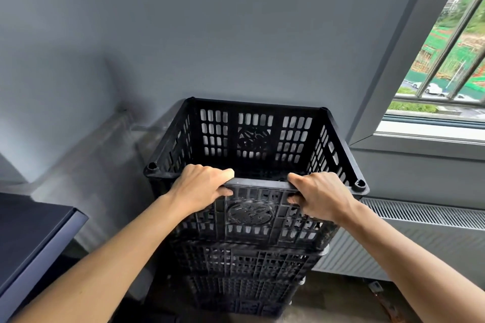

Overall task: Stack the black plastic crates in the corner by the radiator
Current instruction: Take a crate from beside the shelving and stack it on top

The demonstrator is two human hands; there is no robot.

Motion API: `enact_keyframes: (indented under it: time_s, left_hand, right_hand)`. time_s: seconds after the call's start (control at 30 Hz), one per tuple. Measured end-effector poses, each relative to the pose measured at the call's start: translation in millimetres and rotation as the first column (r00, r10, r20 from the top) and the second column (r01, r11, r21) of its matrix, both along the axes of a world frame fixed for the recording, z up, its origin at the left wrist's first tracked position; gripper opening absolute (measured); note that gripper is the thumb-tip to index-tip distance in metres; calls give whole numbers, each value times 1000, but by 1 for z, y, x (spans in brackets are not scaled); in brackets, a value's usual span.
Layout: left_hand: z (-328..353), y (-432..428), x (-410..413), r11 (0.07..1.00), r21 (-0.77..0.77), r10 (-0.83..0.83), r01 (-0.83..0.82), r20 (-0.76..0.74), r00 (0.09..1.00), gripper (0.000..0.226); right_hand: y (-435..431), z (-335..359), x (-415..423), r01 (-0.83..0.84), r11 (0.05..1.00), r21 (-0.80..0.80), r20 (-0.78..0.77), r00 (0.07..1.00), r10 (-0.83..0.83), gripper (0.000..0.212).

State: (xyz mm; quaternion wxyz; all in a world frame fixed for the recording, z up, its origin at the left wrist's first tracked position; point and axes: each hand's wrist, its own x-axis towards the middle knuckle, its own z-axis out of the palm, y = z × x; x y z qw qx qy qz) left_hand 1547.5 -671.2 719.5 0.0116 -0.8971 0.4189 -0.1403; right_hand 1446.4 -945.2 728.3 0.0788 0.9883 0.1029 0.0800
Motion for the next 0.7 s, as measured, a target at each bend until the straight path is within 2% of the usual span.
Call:
enact_keyframes:
  time_s: [0.37,0.7]
  left_hand:
    - [1,-6,-9,1000,4,0,0,-56,998,36]
    - [0,-2,-11,998,-50,-42,39,-71,997,38]
  right_hand:
    - [-8,5,-8,-22,1000,1,-59,998,22,25]
    - [-4,1,-17,75,996,44,-12,997,-75,24]
